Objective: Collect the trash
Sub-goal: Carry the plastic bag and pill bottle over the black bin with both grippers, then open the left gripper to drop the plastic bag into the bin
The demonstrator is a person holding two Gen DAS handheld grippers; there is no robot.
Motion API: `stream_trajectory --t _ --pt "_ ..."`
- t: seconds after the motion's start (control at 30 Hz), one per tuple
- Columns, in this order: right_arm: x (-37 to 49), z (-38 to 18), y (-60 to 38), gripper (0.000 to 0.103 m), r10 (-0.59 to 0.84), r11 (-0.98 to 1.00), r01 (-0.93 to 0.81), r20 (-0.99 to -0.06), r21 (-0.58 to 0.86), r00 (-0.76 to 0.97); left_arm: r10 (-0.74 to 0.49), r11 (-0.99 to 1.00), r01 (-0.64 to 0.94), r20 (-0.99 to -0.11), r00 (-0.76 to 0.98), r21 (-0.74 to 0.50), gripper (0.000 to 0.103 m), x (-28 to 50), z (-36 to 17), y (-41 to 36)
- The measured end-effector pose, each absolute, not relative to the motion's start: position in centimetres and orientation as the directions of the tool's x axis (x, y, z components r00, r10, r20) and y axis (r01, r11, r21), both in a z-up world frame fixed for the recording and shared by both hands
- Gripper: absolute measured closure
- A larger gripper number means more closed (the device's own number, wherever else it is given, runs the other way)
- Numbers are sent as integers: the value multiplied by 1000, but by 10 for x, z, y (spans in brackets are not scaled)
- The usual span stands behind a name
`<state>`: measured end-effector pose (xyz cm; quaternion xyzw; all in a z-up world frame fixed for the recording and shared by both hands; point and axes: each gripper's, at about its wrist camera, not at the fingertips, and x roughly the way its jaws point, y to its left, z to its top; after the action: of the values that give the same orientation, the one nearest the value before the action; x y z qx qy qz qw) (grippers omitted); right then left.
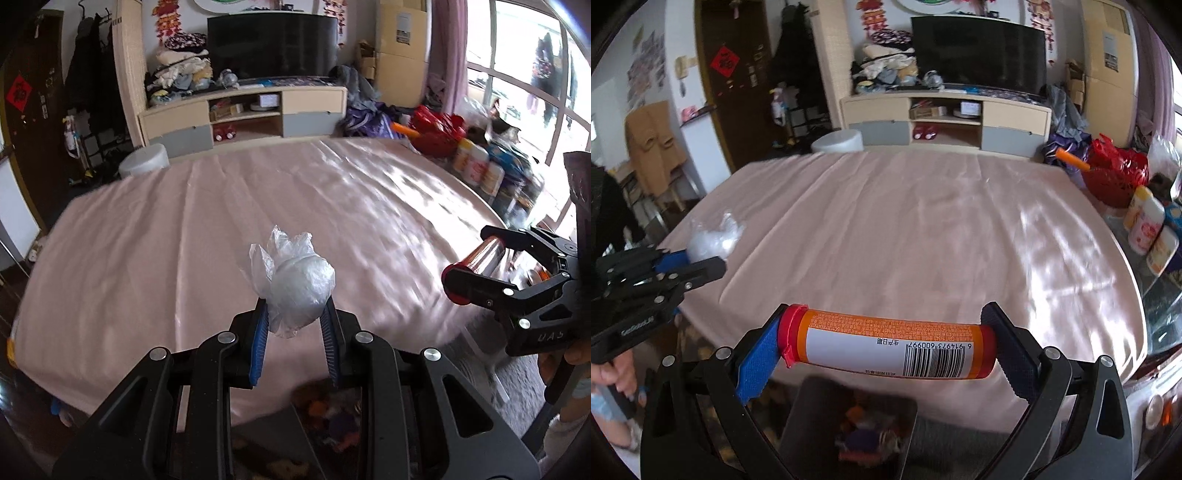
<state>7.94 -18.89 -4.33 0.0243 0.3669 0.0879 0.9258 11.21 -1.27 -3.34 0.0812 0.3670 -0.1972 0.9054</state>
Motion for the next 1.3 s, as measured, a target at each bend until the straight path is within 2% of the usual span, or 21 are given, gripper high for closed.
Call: stream_trajectory --t 0.23,0.47,0.63,0.8,1.17,1.3 --pt "30 -116 -184 2 226 973 -190 -716 132 660 -317 908 412 -761 567 -71 78 73 -108 -11" --pt "7 -185 -175 2 198 979 -160 -766 126 611 -314 921 365 -806 501 -132 78 57 -172 -12" --pt "-3 -206 -167 2 229 972 -180 -788 152 572 -332 917 359 -834 441 -175 78 54 -207 -18" --pt "-1 -213 -163 2 203 975 -187 -805 117 558 -338 907 377 -860 383 -188 78 59 -230 -29" --pt "8 -232 -152 2 119 980 -198 -836 13 535 -336 907 361 -890 308 -217 78 78 -254 -36" --pt "12 -237 -151 2 119 980 -197 -847 17 519 -336 912 339 -894 296 -230 77 81 -255 -36"
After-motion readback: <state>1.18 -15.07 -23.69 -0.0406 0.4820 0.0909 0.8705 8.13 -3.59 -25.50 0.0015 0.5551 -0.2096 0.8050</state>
